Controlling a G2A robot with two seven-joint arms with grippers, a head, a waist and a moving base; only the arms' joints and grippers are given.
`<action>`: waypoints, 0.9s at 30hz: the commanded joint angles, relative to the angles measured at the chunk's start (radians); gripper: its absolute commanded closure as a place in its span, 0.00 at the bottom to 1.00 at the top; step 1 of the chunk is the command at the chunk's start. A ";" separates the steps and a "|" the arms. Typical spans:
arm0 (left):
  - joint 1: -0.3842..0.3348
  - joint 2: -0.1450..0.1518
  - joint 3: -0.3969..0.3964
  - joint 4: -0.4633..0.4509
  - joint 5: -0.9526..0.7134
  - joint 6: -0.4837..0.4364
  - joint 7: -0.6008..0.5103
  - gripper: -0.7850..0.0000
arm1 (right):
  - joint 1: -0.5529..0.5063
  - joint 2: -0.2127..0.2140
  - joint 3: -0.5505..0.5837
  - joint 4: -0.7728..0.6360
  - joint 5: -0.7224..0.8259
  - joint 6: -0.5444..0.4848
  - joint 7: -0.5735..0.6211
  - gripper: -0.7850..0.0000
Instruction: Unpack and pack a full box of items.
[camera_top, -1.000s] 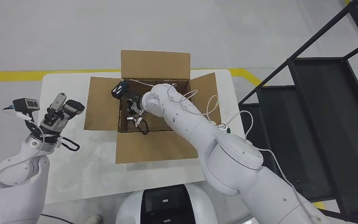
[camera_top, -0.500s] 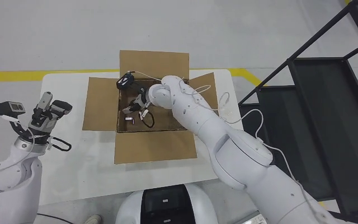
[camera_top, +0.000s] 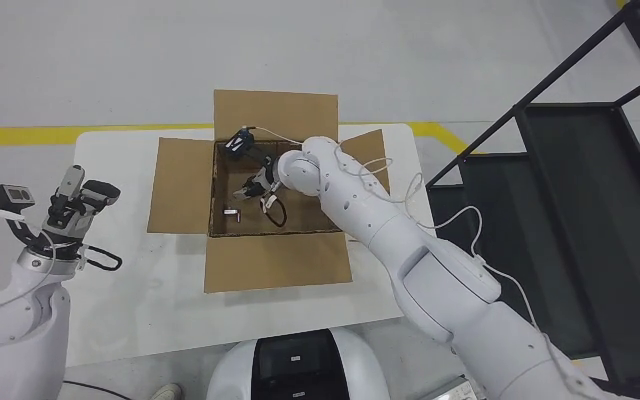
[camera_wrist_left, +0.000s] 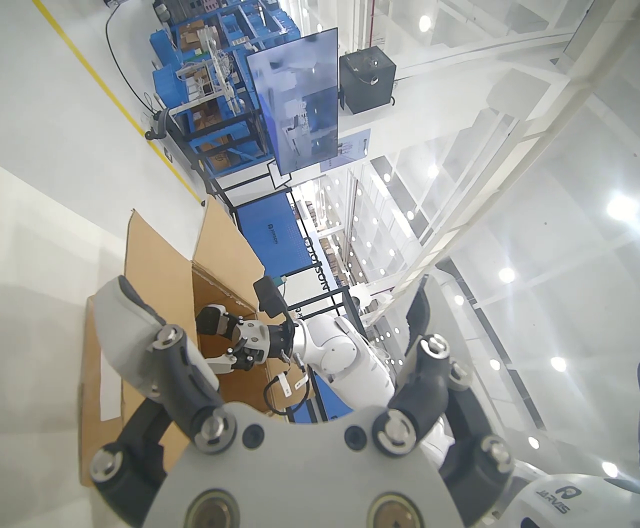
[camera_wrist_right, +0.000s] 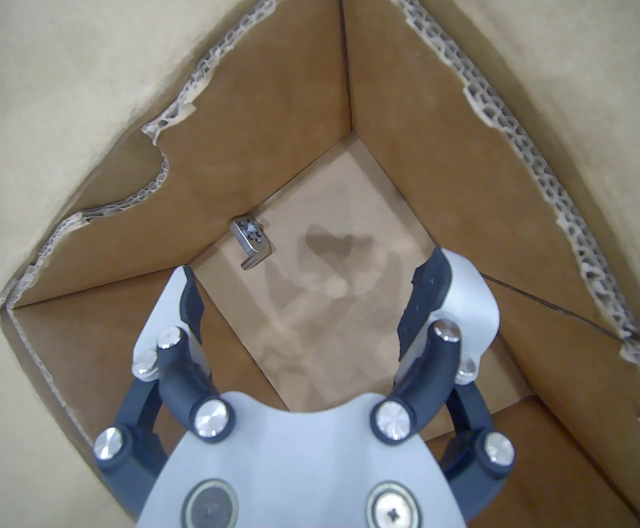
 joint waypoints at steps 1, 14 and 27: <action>0.000 0.000 0.000 0.000 0.000 0.000 0.000 0.00 | 0.000 0.000 0.000 0.000 0.000 0.000 0.000 0.00; 0.000 0.000 0.000 0.000 0.000 0.000 0.000 0.00 | -0.006 0.028 0.043 -0.023 0.032 -0.118 0.037 0.00; -0.007 0.010 0.022 0.094 0.181 0.037 -0.119 0.00 | -0.125 0.142 0.259 -0.246 0.239 -0.292 0.171 0.00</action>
